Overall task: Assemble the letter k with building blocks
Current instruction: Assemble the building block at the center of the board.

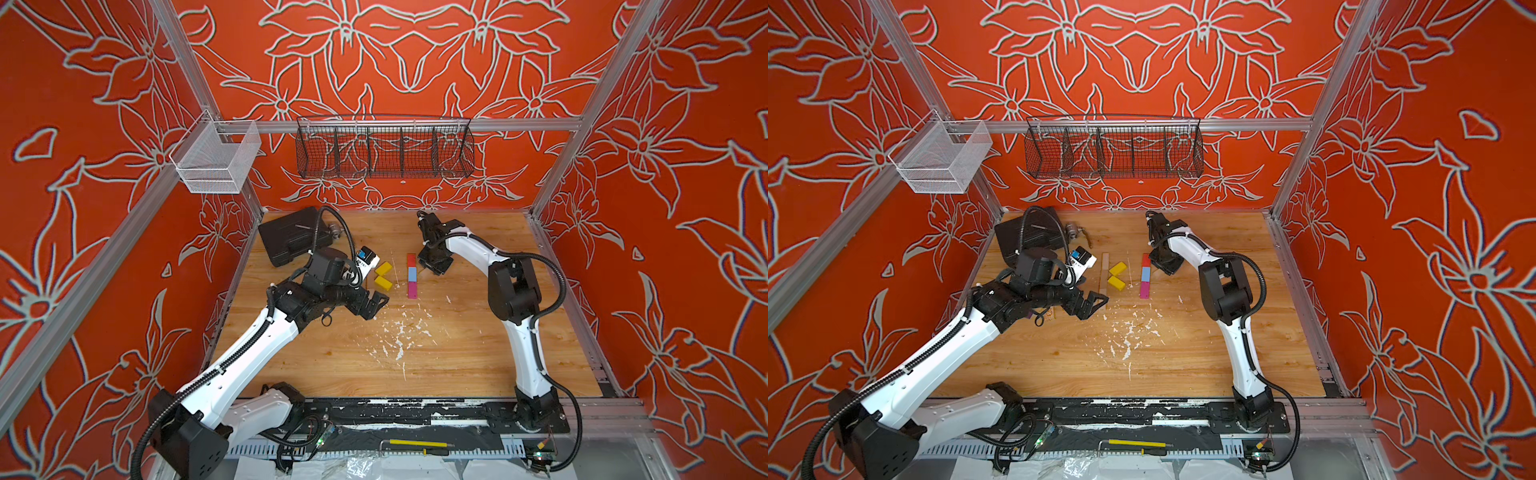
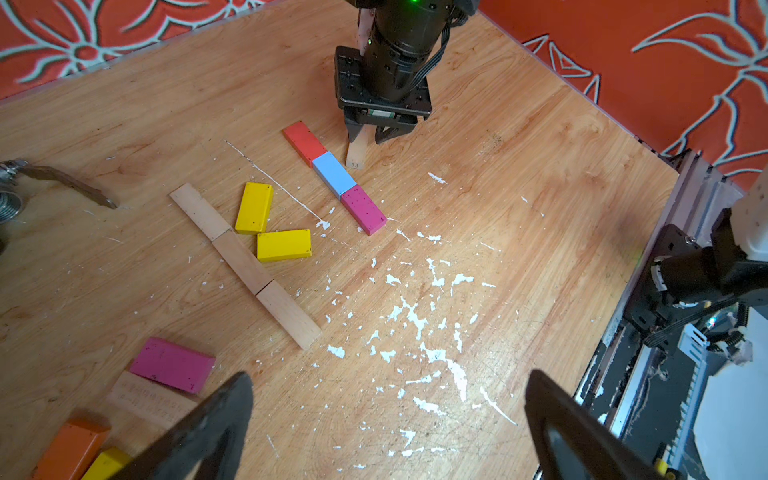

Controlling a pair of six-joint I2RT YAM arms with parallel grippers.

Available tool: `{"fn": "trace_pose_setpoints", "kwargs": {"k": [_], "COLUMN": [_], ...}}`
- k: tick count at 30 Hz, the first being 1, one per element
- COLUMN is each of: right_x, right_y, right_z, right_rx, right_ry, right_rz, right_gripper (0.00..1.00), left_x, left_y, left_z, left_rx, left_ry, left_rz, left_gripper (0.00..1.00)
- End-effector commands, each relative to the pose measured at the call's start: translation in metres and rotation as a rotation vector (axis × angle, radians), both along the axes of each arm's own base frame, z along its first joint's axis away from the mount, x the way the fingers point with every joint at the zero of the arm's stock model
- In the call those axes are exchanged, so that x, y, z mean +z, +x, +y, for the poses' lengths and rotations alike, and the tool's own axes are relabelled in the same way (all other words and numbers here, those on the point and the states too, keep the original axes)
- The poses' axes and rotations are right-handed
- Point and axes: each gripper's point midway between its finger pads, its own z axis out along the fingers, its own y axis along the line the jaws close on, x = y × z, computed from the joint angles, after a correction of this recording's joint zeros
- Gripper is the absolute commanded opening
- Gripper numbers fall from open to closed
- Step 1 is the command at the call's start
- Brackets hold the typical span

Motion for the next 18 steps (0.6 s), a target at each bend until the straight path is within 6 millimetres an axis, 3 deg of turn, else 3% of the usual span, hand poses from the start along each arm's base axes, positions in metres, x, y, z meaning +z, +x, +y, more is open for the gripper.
{"fn": "trace_pose_setpoints", "kwargs": {"k": [1,18], "right_x": [-0.0113,-0.0152], "right_y": [-0.0003,0.006], "right_z": [-0.0001,0.0065], "right_rx": [-0.034,-0.047], "right_ry": [0.002,0.03], "right_rz": [0.031,0.028], "right_gripper": [0.4,0.4], "left_x": [0.0039,0.0064], "left_y": [-0.001,-0.0013], "left_z": [0.0031,0.0055], "left_rx": [0.005,0.01], "left_ry": [-0.002,0.003], "left_rz": [-0.014,-0.026], "left_gripper": [1.0,1.0]}}
